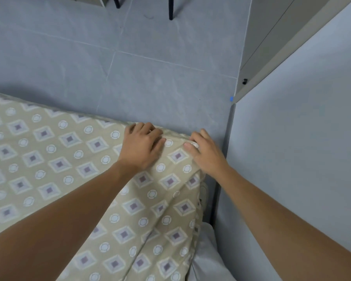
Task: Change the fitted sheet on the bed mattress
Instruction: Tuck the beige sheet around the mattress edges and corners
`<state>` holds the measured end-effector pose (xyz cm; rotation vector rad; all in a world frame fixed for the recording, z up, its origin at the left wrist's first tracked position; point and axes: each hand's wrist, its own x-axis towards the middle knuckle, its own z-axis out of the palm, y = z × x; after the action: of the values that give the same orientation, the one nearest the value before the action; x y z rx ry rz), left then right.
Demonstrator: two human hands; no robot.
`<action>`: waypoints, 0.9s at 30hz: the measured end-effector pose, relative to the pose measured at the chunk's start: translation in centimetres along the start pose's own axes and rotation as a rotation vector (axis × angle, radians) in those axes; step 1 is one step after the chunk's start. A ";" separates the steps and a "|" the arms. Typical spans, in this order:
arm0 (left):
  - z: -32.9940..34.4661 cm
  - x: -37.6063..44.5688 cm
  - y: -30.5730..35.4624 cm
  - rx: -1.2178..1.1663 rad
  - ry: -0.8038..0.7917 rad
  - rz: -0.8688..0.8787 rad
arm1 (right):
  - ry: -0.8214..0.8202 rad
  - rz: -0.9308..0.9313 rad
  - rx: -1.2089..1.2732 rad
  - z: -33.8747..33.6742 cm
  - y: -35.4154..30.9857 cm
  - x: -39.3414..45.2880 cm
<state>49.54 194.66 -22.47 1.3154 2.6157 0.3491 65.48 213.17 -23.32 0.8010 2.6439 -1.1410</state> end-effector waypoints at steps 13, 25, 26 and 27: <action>-5.3 -8.6 -12.6 0.082 -0.007 -0.350 | -0.040 -0.218 -0.311 4.8 -11.9 4.3; -10.2 -14.3 -38.2 0.091 0.143 -1.057 | -0.076 -0.517 -0.433 20.4 -30.3 15.0; -10.1 -14.9 -40.0 0.082 0.180 -1.123 | -0.088 -0.550 -0.431 21.5 -32.0 16.3; -9.7 -15.4 -41.2 0.076 0.223 -1.148 | -0.099 -0.585 -0.426 22.6 -33.7 17.6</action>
<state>24.55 157.19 -24.27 -0.3604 3.0439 0.1874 31.17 185.19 -23.79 -0.1124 2.9530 -0.6256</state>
